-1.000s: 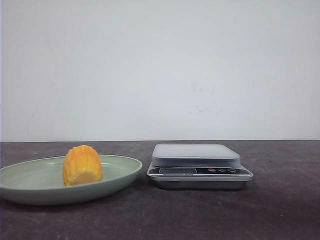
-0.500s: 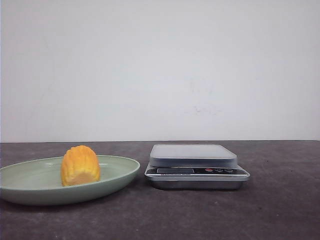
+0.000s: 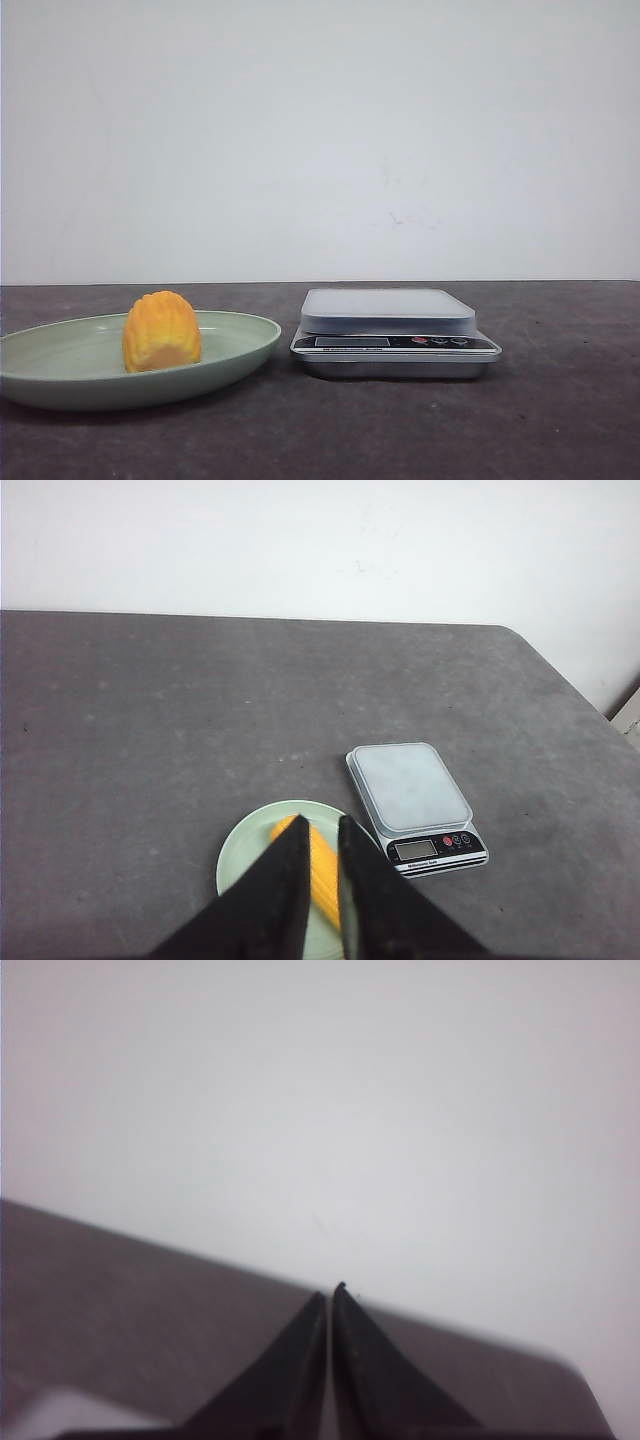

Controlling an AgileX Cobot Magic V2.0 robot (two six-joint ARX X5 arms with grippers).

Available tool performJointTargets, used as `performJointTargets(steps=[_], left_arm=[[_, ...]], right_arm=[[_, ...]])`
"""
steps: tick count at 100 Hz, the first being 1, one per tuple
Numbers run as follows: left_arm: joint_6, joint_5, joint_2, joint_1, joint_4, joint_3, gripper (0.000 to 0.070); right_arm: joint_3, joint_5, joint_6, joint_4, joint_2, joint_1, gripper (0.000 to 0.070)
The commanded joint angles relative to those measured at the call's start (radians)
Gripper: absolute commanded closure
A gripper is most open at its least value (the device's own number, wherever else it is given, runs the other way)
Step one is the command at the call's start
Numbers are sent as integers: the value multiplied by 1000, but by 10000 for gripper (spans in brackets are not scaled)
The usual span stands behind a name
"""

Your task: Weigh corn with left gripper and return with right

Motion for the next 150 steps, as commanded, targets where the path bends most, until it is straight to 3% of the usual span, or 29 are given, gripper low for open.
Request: performJointTargets(steps=[1,23,52,72,82,150], left_arm=[[-5,-3,5,-5,11,16,684],[-5,-3,5,-5,11,16,684],[-5,-3,5,-5,11,16,684],[-5,-3,5,-5,11,16,684],[-5,-2,5,-5,11,17,684],[-5,-3,5,-5,11,17,684]], right_arm=[[-130,1,61,21,-70,-74,695],[-425,-62,137,85,-225,-151,695],[-610,-97,139,138,-355,-150,695],[-609,-109,139,6,-370,-150,695],[-609,-67,140,6,-370,-145,695],[-609,-71,132,24,-370,-164,695]])
